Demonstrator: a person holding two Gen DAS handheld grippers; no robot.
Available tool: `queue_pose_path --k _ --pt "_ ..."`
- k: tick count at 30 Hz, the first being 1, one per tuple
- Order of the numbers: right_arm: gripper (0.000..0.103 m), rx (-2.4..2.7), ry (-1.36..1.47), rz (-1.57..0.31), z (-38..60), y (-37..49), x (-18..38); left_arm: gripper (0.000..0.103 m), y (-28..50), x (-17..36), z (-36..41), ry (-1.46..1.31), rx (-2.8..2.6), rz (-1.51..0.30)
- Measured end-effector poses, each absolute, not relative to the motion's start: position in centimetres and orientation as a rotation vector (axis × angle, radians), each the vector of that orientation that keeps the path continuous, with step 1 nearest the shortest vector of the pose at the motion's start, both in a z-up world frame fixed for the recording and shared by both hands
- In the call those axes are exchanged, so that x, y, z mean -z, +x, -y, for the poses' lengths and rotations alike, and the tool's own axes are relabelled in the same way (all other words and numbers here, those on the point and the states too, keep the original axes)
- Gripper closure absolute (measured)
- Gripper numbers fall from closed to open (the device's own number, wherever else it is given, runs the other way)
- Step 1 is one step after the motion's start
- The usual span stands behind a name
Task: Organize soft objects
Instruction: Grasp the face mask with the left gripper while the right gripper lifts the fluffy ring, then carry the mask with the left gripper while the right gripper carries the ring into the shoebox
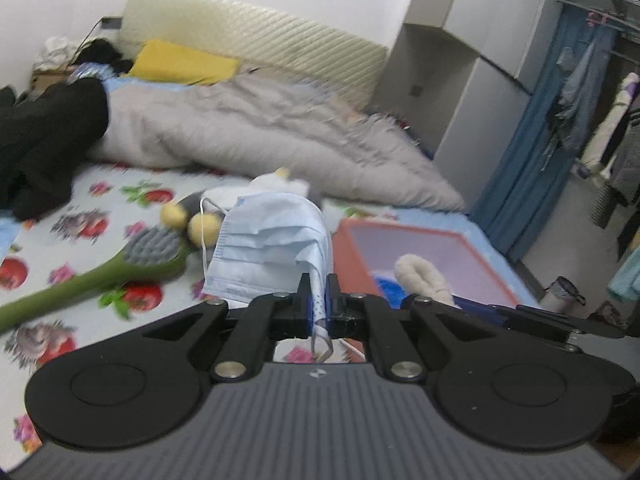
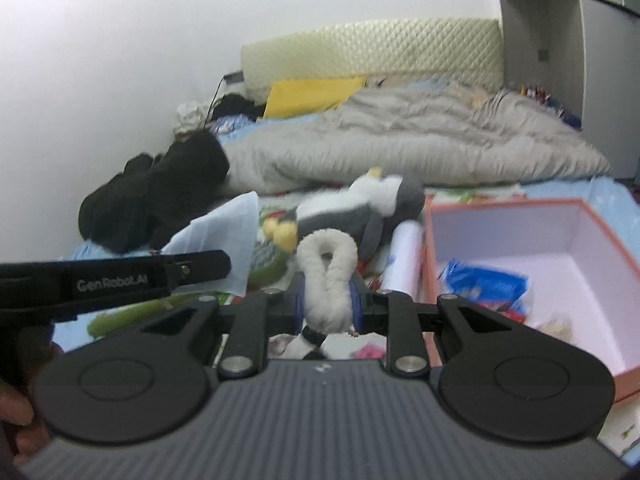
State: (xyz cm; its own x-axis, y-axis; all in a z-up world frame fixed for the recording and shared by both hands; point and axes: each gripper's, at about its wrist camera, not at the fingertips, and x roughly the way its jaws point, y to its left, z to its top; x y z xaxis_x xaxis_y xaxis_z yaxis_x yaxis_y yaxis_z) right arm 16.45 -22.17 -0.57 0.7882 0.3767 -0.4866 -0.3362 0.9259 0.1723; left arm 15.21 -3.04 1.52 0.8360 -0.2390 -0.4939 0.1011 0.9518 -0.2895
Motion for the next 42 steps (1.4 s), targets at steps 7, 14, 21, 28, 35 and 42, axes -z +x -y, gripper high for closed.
queue_pose_path --k 7,14,21,28,35,42 --pt "0.077 -0.345 0.090 -0.468 25.9 17.3 -3.1 0.096 17.5 -4.7 7.9 -0.242 0.263 -0.516" --pt "0.077 -0.277 0.103 -0.466 30.6 19.8 -3.5 0.096 21.7 -4.3 13.5 -0.221 0.334 -0.554" --pt "0.077 -0.219 0.143 -0.553 35.3 23.5 -0.4 0.096 27.5 0.0 18.9 -0.210 0.399 -0.676" --pt "0.077 -0.146 0.161 -0.691 39.0 26.7 4.7 0.096 32.7 6.2 22.9 -0.187 0.439 -0.834" --pt "0.077 -0.060 0.175 -0.852 42.2 29.3 10.3 0.096 35.8 10.9 25.8 -0.164 0.464 -0.966" --pt "0.076 -0.034 0.194 -0.907 43.4 30.0 12.5 0.096 37.2 13.6 27.1 -0.138 0.466 -1.026"
